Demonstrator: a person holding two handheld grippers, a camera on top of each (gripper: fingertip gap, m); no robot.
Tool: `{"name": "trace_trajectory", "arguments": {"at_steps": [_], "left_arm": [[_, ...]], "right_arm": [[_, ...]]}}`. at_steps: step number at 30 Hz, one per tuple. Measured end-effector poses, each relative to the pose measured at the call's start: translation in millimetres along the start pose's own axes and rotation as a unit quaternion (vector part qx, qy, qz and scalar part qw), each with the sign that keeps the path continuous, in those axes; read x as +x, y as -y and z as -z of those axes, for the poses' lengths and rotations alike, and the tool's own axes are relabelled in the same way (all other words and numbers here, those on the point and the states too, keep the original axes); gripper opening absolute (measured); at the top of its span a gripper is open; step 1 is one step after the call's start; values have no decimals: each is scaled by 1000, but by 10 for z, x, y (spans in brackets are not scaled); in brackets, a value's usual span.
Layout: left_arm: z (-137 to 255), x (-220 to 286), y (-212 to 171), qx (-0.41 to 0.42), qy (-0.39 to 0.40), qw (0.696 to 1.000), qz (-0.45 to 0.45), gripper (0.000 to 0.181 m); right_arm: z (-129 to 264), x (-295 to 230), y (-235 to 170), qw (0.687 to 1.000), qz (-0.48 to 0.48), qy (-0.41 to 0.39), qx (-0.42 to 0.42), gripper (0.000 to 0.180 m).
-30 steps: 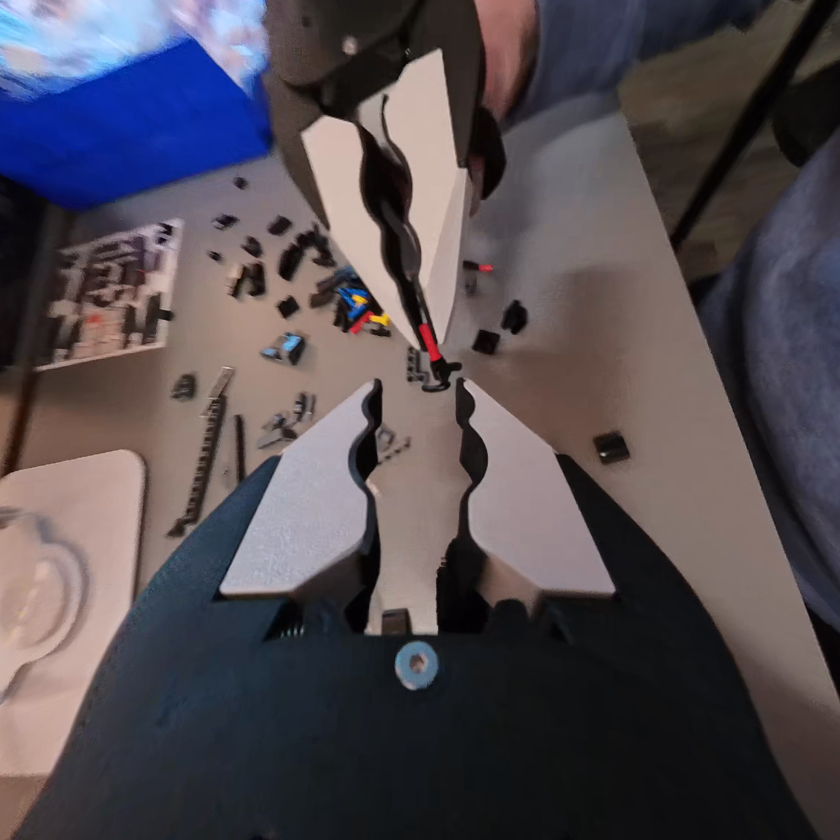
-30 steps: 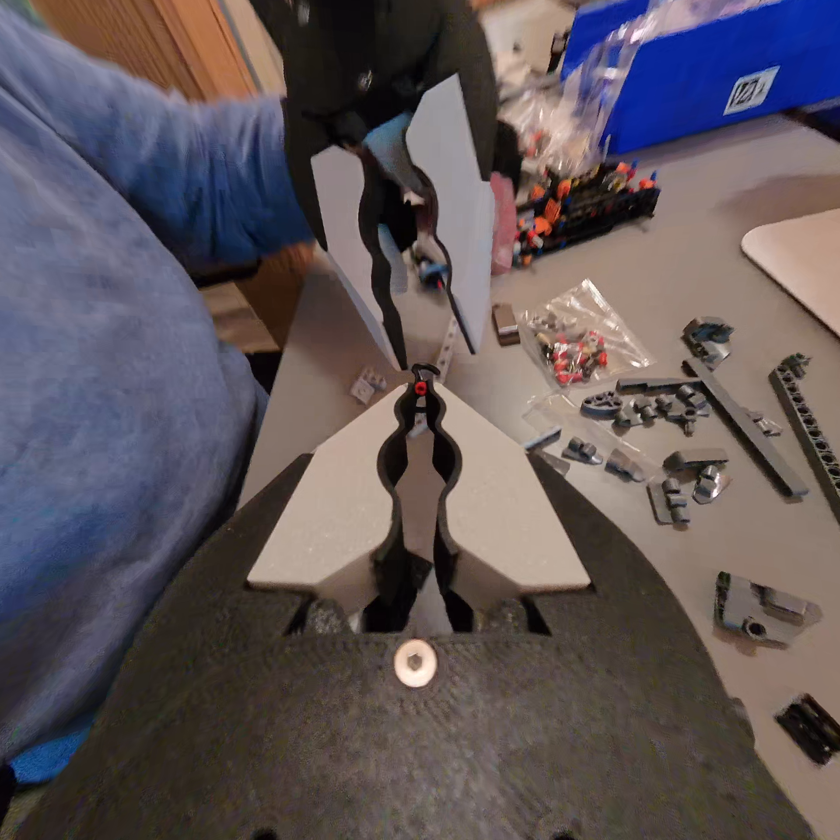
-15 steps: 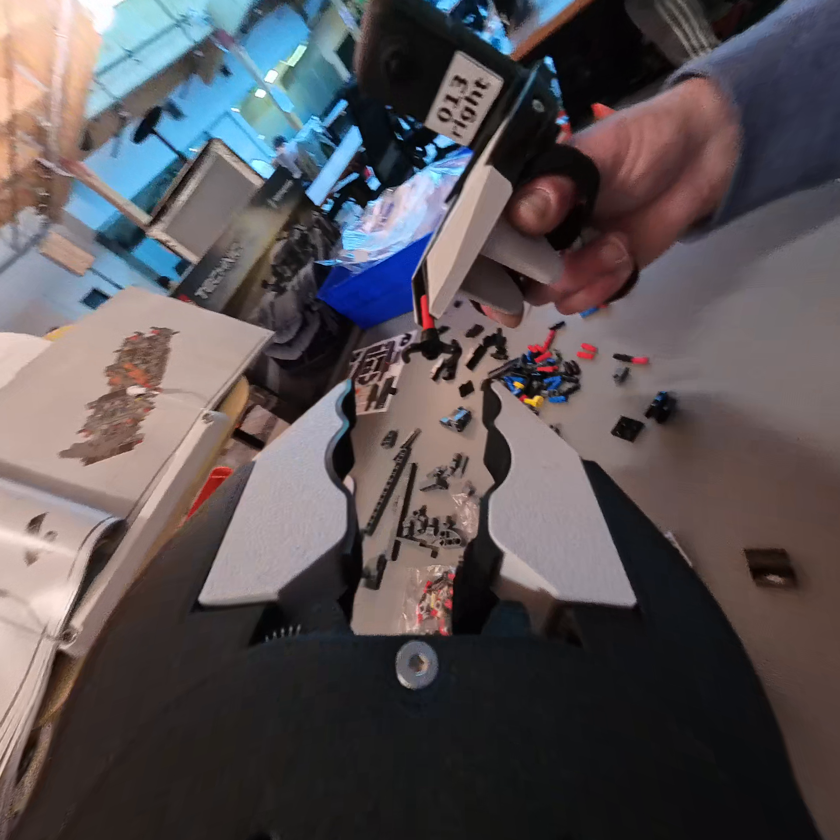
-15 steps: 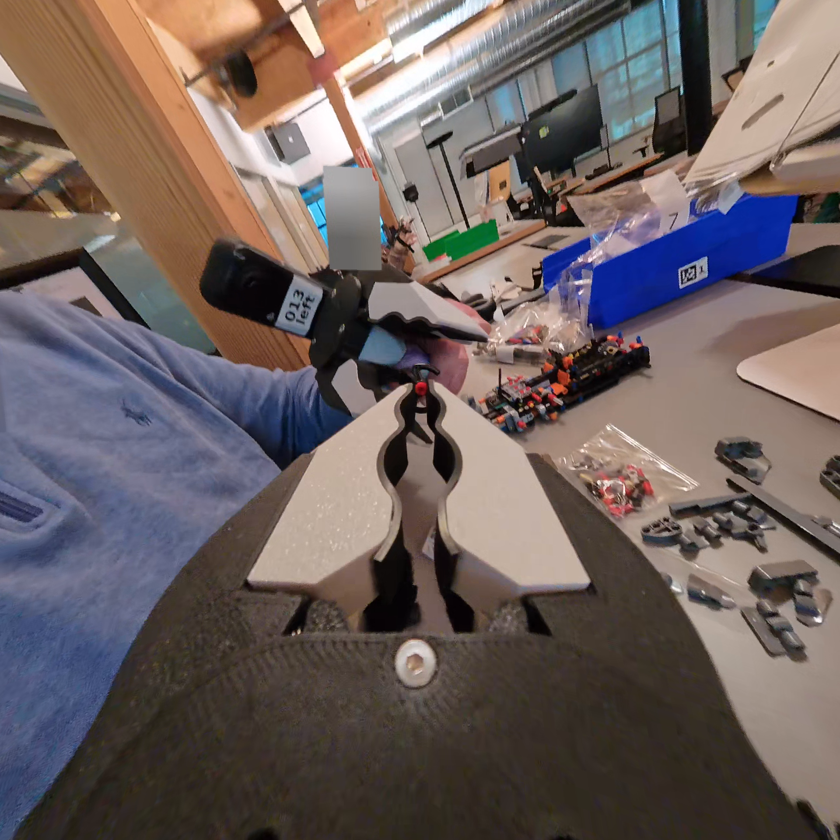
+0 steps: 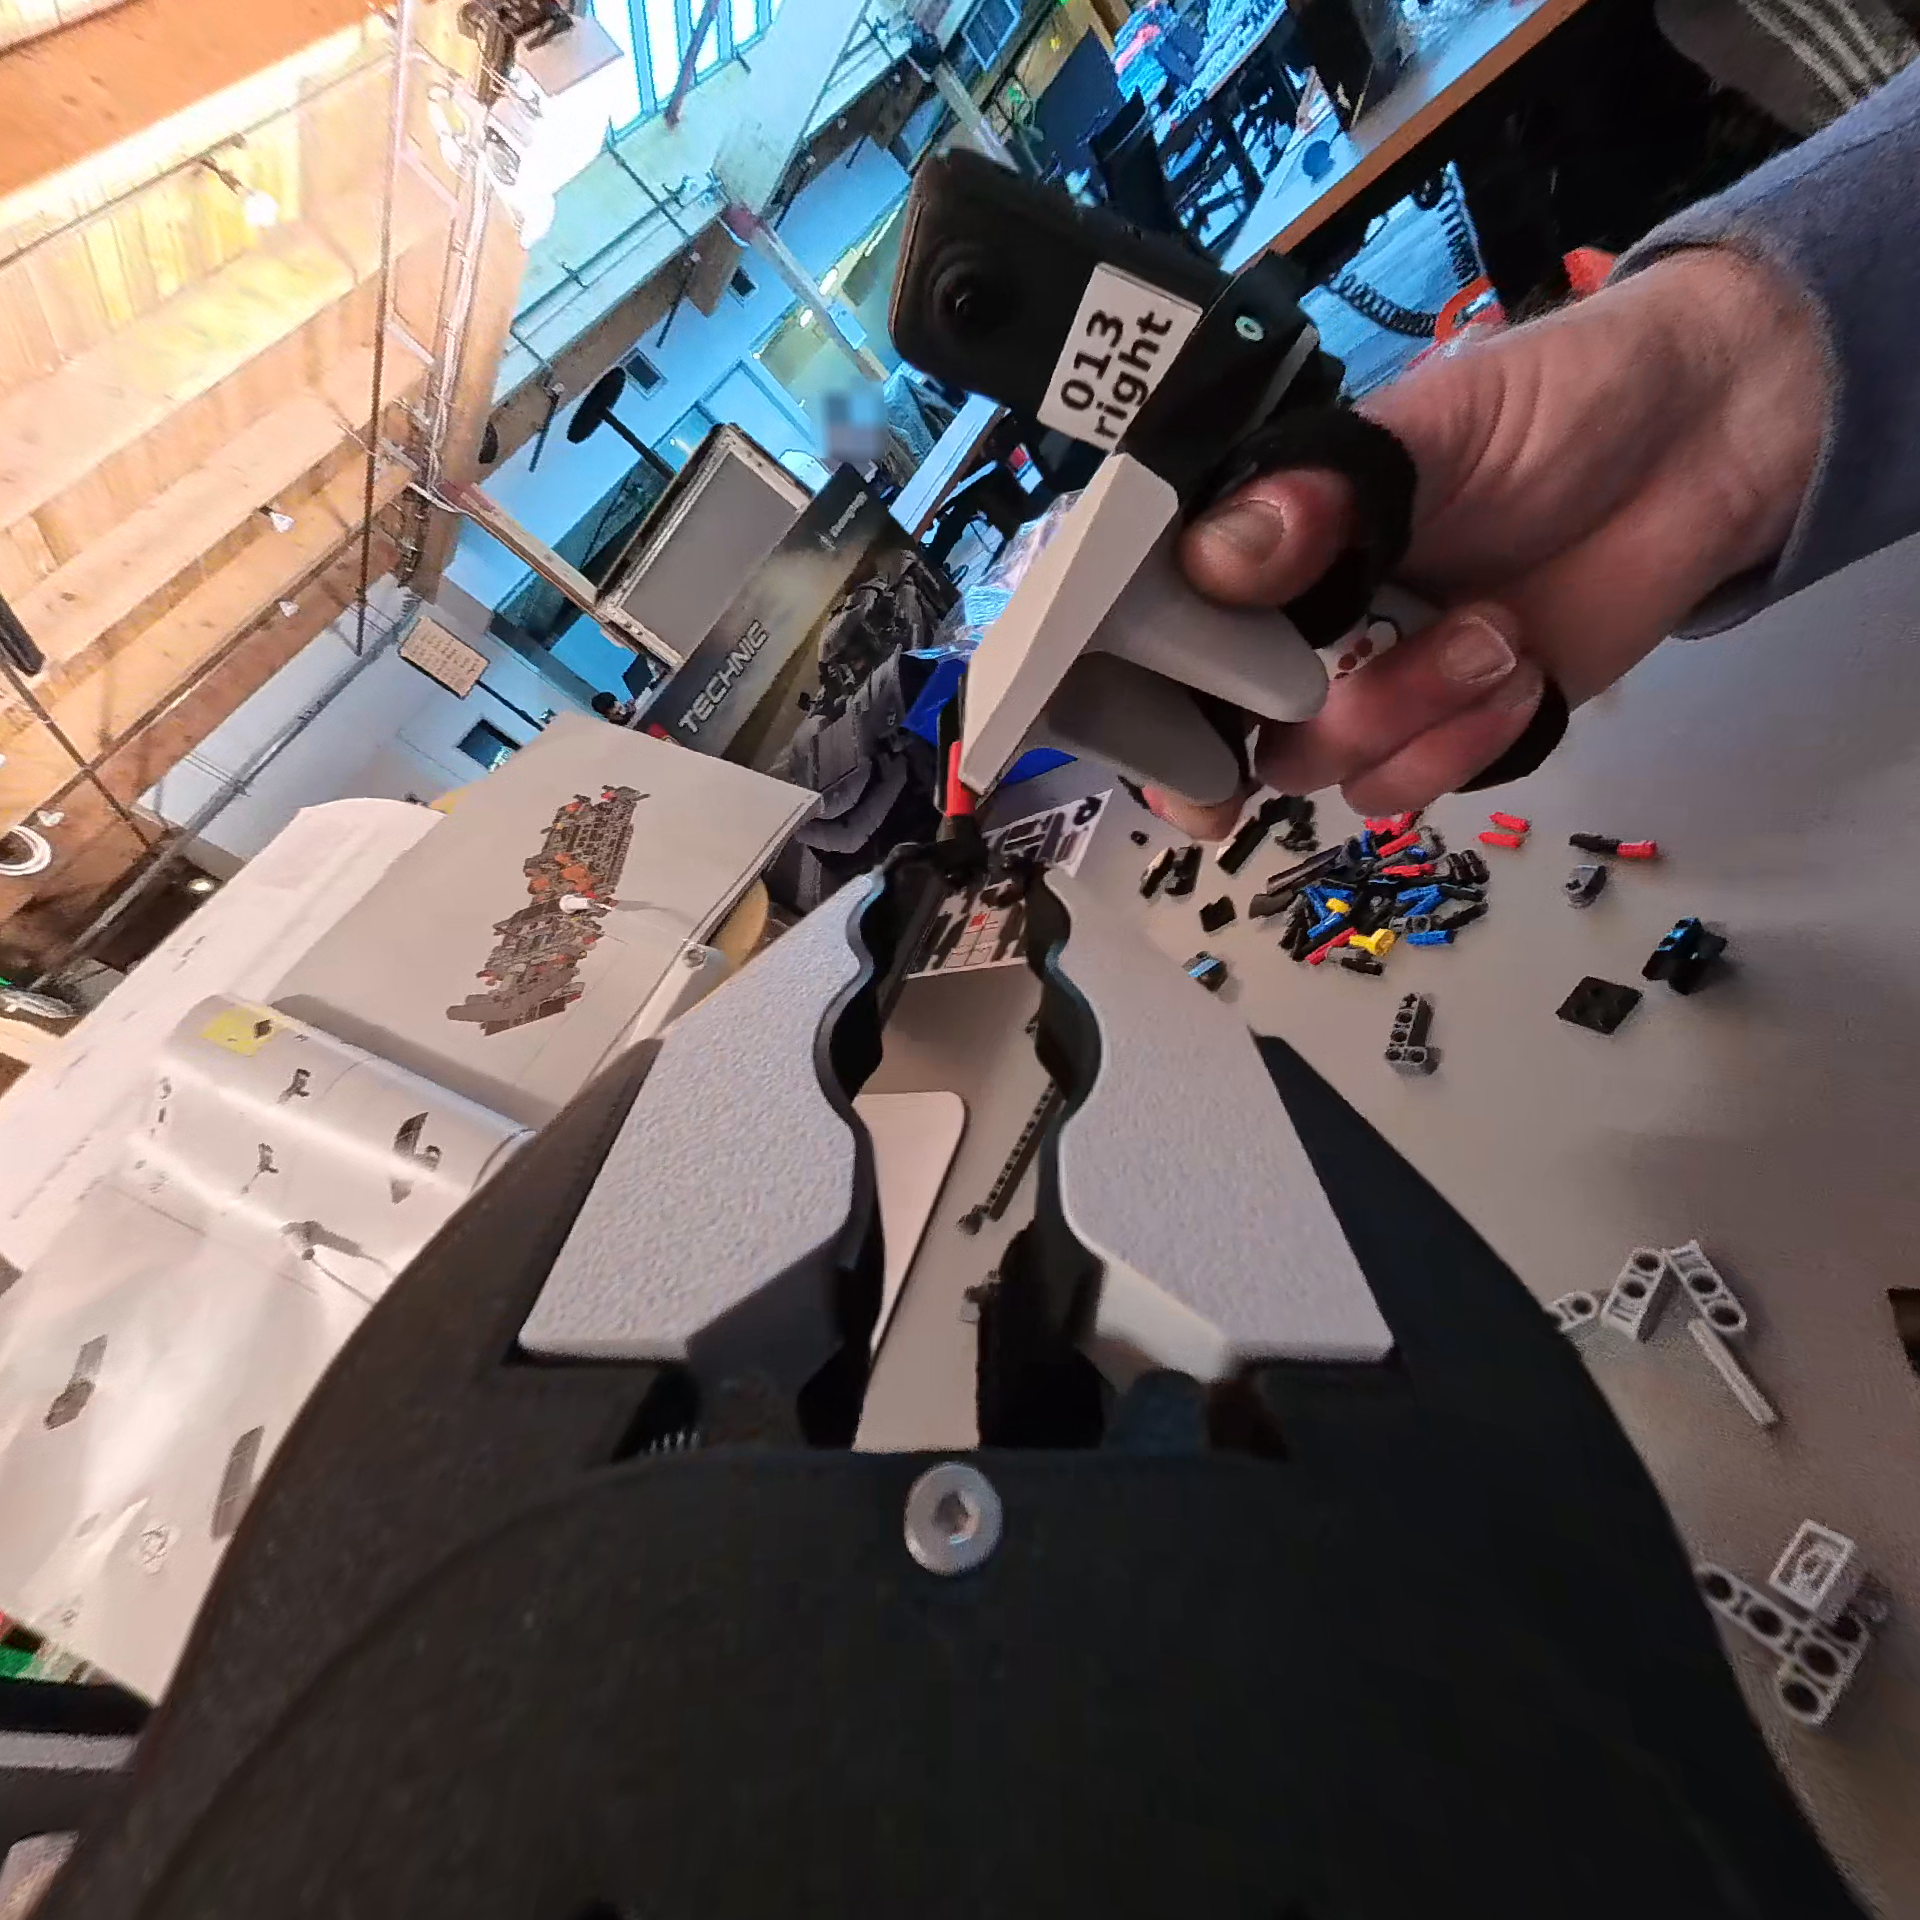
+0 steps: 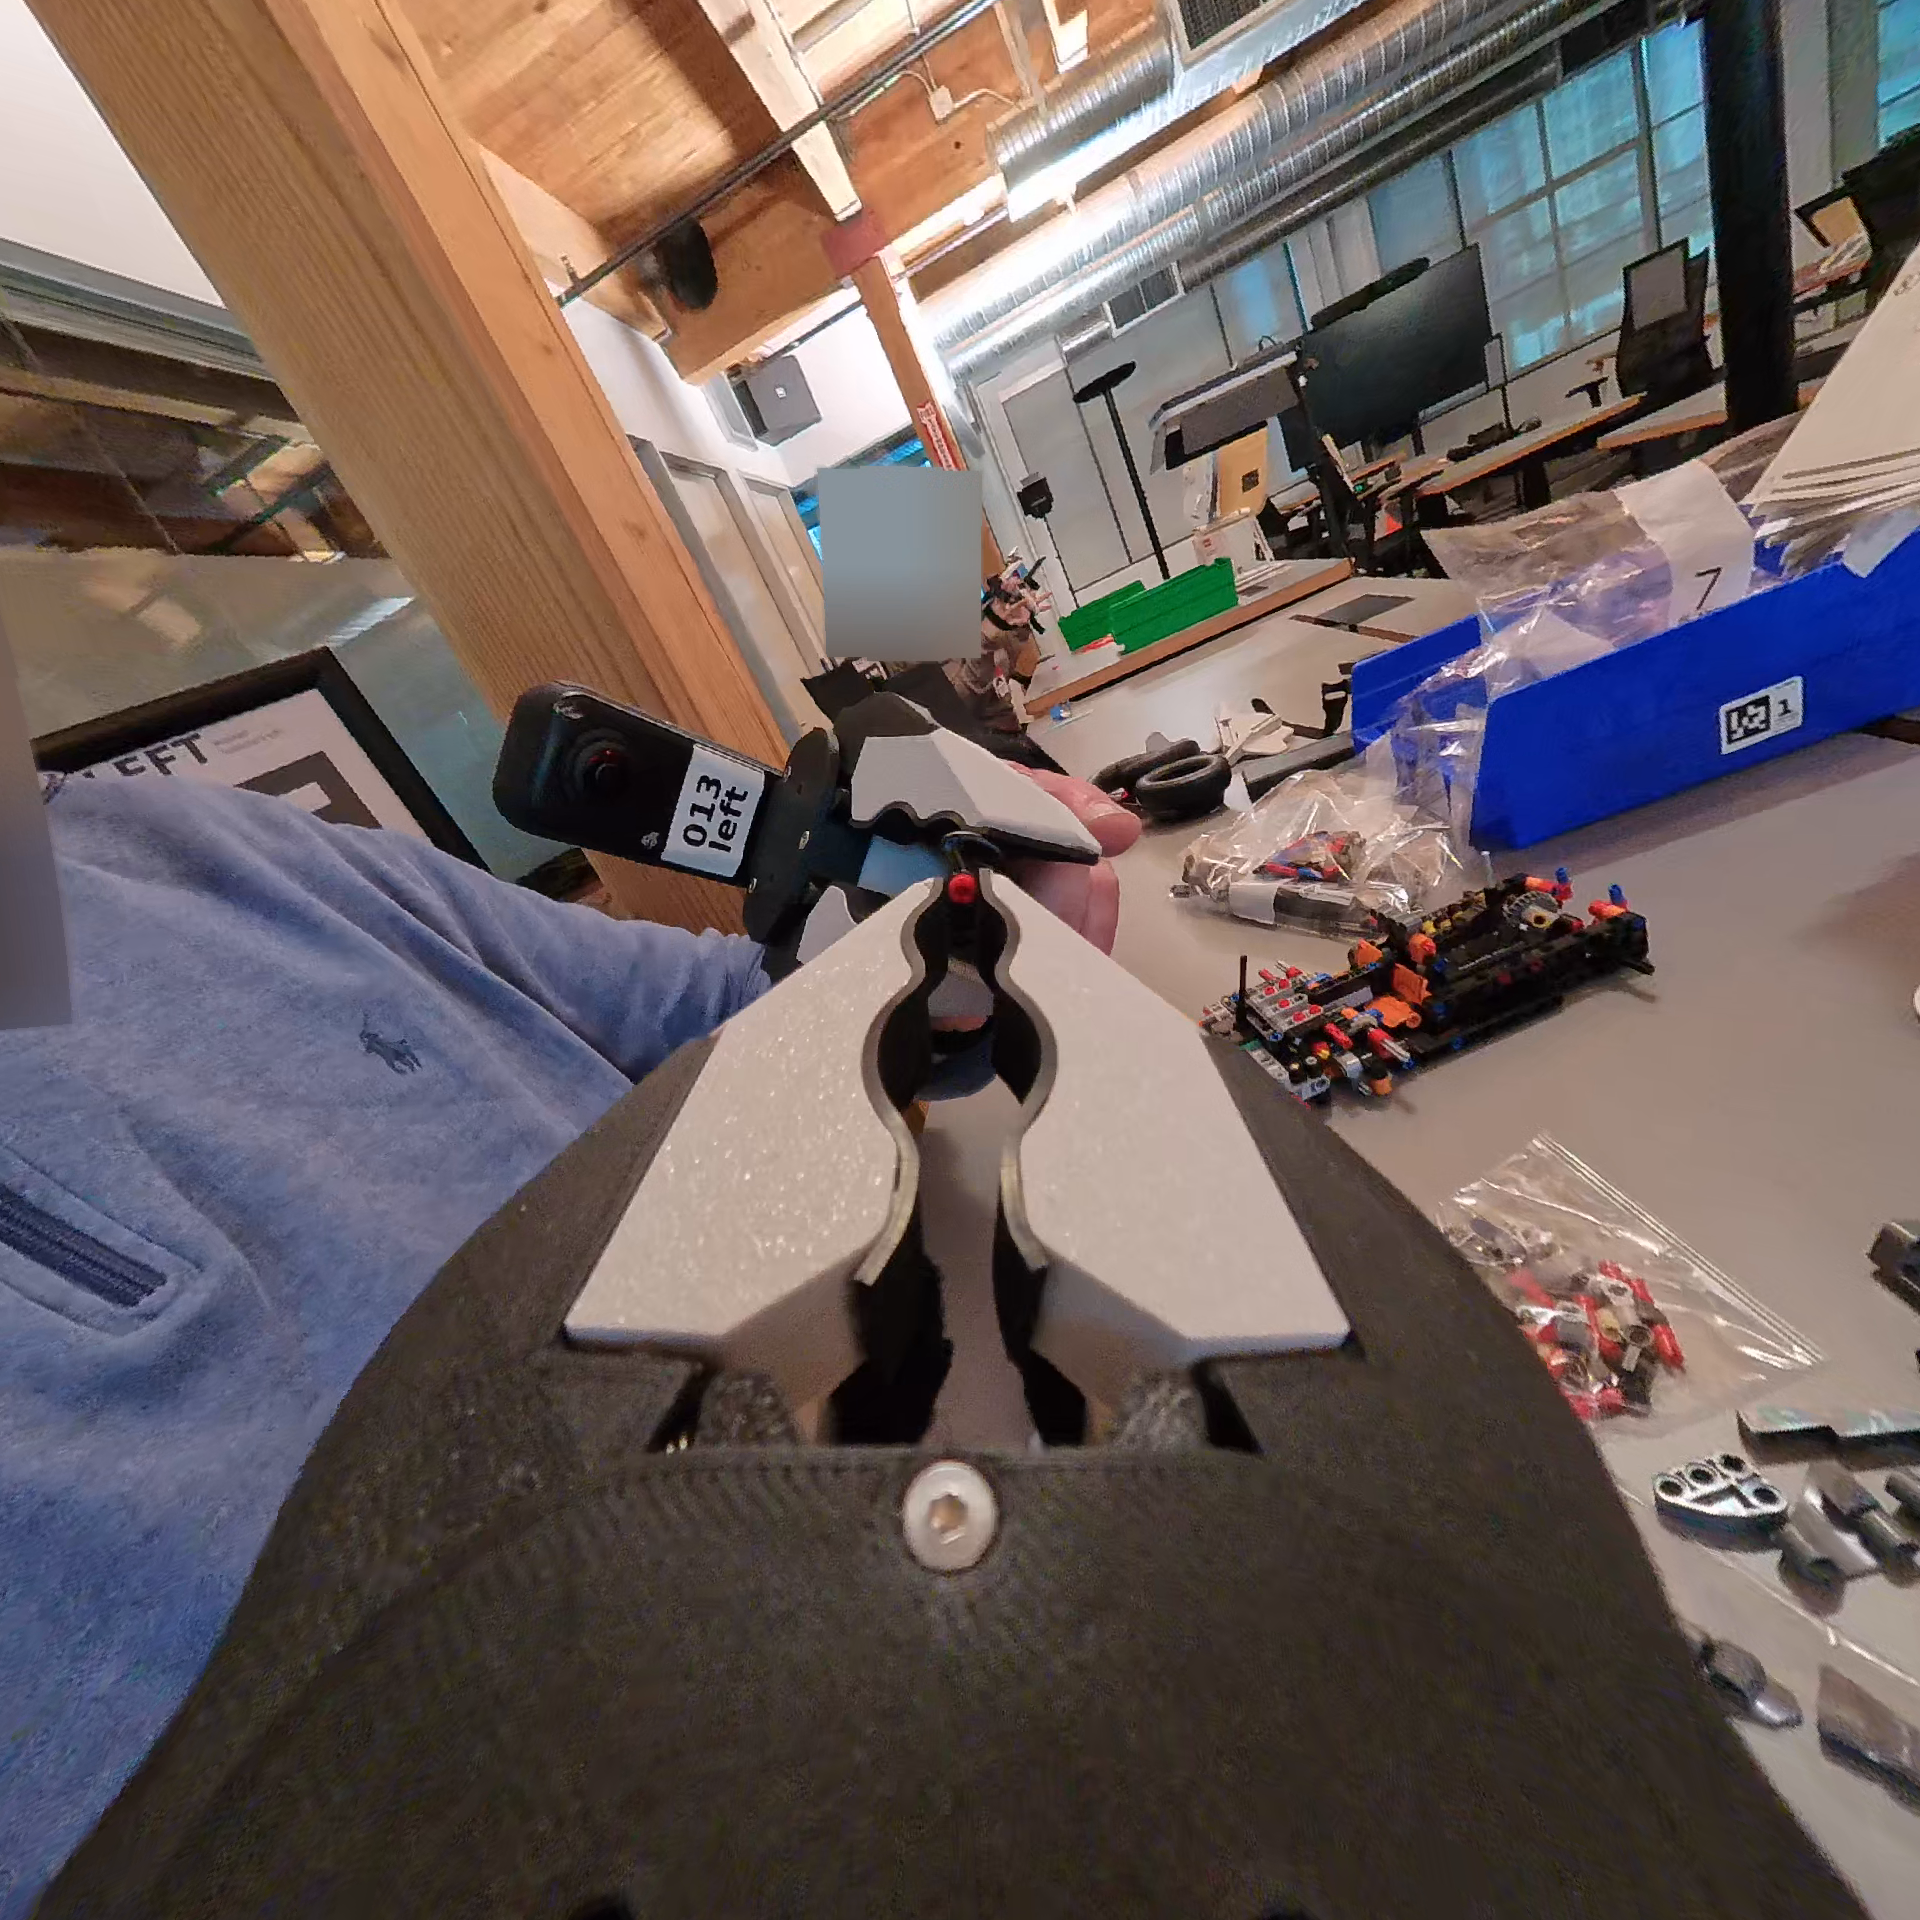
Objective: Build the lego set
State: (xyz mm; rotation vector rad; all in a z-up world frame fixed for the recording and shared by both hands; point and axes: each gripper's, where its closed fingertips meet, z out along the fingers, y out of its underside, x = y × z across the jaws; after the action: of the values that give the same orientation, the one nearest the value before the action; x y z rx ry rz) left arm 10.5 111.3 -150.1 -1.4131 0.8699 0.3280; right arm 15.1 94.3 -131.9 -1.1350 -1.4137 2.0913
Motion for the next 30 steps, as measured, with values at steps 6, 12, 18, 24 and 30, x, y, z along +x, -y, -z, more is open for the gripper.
{"name": "trace_trajectory", "arguments": {"at_steps": [6,12,18,24,30], "left_arm": [[71,-229,-64,-18,20,999,39,23],[104,-491,-149,-63,68,996,-5,23],[63,-578,-135,-84,95,990,-60,23],[34,-619,-152,-107,119,983,-94,22],[-19,-583,-112,-105,120,980,-120,23]], "right_arm": [[-48,218,105,992,80,-92,-21,31],[-92,309,287,962,178,-197,-59,41],[-222,336,365,953,178,-232,-77,40],[-292,344,299,955,155,-236,-93,32],[-345,355,267,964,129,-215,-93,27]]}}
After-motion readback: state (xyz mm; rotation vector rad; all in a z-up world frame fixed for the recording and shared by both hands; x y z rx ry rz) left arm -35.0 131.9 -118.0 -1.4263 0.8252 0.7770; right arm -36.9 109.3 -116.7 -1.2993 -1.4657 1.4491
